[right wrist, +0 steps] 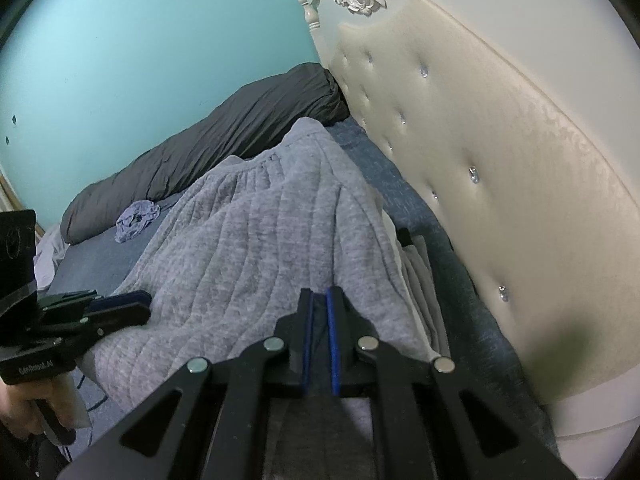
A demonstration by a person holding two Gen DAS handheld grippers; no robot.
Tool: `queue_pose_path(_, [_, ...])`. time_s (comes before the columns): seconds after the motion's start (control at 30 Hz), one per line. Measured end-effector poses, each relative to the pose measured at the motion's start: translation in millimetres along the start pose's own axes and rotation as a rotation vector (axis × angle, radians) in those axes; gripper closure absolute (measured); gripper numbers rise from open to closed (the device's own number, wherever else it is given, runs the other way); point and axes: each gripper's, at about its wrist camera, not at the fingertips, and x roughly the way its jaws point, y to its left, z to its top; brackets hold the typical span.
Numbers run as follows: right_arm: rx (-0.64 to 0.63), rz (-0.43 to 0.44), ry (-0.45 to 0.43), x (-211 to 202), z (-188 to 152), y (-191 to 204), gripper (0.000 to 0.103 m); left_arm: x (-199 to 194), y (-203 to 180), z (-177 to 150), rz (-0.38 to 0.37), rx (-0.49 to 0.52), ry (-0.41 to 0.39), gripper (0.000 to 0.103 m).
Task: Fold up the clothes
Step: 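Lower the sweatshirt onto the clothes stack with both grippers and open them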
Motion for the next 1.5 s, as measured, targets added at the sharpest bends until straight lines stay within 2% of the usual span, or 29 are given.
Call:
queue_pose_path(0.17, [-0.008,-0.011,0.02,3.6,0.3,2.2,0.097,-2.4,-0.9,0.5,0.011,0.008,0.002,0.087])
queue_pose_path(0.27, [-0.037,-0.01,0.035,-7.6,22.0,9.8,0.097,-5.3,-1.6,3.2,0.016,0.016,0.001,0.093])
queue_pose_path(0.37, [-0.077,-0.013,0.024,-19.6,47.3,21.7,0.098,-8.2,-2.4,5.9,0.021,0.023,0.0,0.094])
queue_pose_path(0.47, [-0.138,-0.041,0.06,-10.3,71.0,39.9,0.098,-10.5,-2.8,7.5,0.024,0.03,-0.001,0.094])
queue_pose_path(0.57, [-0.142,-0.084,0.12,11.3,91.1,46.3,0.098,-11.6,-2.5,6.6,0.024,0.035,0.0,0.094])
queue_pose_path(0.73, [-0.114,-0.183,0.218,45.6,95.9,37.8,0.101,-13.3,-1.6,5.5,0.019,0.047,0.0,0.094])
queue_pose_path(0.87, [-0.067,-0.218,0.266,65.0,82.4,22.1,0.102,-11.1,1.6,4.6,0.005,0.044,0.003,0.094])
queue_pose_path(1.0, [-0.012,-0.187,0.26,64.4,78.8,11.6,0.102,-9.5,0.9,5.8,0.006,0.044,0.001,0.094])
queue_pose_path(1.1, [-0.041,-0.16,0.199,50.3,88.3,19.8,0.102,-11.1,-0.7,3.3,0.015,0.05,0.0,0.094])
queue_pose_path(1.2, [-0.036,-0.109,0.087,30.4,101.3,33.0,0.102,-13.0,-2.5,0.5,0.025,0.059,0.0,0.095])
queue_pose_path(1.3, [-0.073,-0.13,0.113,39.1,106.3,47.0,0.102,-16.0,-4.5,-2.3,0.035,0.073,0.003,0.095])
queue_pose_path(1.43, [-0.067,-0.191,0.233,74.1,99.3,39.5,0.102,-16.4,-3.2,-1.6,0.033,0.073,0.011,0.095])
queue_pose_path(1.5, [-0.046,-0.184,0.23,67.0,94.5,40.0,0.102,-16.9,-4.1,-0.4,0.033,0.079,0.01,0.095])
